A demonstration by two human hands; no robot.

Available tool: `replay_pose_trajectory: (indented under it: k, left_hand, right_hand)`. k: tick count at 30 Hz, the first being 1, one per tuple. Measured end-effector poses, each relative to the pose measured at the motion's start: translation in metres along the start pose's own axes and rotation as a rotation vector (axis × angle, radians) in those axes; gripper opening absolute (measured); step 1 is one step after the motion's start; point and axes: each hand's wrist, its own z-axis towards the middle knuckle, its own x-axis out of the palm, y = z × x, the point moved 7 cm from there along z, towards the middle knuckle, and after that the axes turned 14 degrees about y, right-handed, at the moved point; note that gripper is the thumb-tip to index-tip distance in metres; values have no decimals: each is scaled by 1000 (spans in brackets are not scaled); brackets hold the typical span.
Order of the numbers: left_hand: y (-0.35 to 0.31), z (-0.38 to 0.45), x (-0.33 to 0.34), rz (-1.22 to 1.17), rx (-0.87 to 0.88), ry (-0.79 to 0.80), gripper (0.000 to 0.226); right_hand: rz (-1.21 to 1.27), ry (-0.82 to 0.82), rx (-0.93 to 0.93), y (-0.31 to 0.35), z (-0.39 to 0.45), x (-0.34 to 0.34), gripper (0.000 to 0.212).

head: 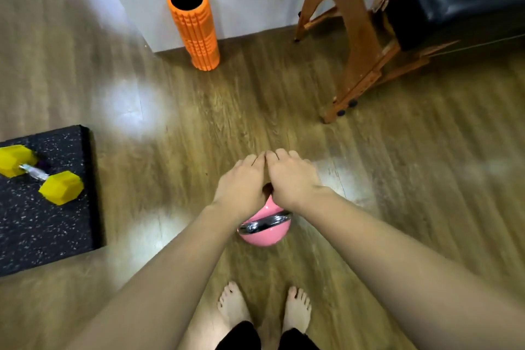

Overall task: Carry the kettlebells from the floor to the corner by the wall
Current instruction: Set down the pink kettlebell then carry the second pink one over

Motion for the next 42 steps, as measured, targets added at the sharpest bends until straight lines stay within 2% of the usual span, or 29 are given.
replay_pose_trajectory:
  k: [3,8,11,14,19,23,26,32,38,42]
  left_hand:
    - [23,28,55,41,-54,133,32]
    - [58,57,162,-25,-90,422,39]
    - [76,63,202,-121,-109,500,30]
    - [91,65,238,-174,-116,613,26]
    - [99,65,257,-258,-146,646,26]
    - [95,51,264,-290,-134,706,21]
    - [90,36,254,-277,-105,711,19]
    - [43,-11,194,-150,-75,699,18]
    - [-52,-62,102,114,99,530,26]
    - [-133,-83,34,253,238,483,27]
  right_hand:
    - [36,86,-25,-12,33,53,49]
    - [81,353,-49,-27,79,153,49]
    - [120,492,-16,-34,99,191,51]
    - [147,631,-14,-35,113,224,39]
    - [115,632,-23,-37,120,246,48]
    - [82,600,-44,-33,107,252,25]
    - [64,585,-88,-24,89,244,23]
    - [215,645,-52,-28,22,206,23]
    - [345,616,-57,-44,-87,113,27]
    - [407,563,-2,-64,-164,36,35]
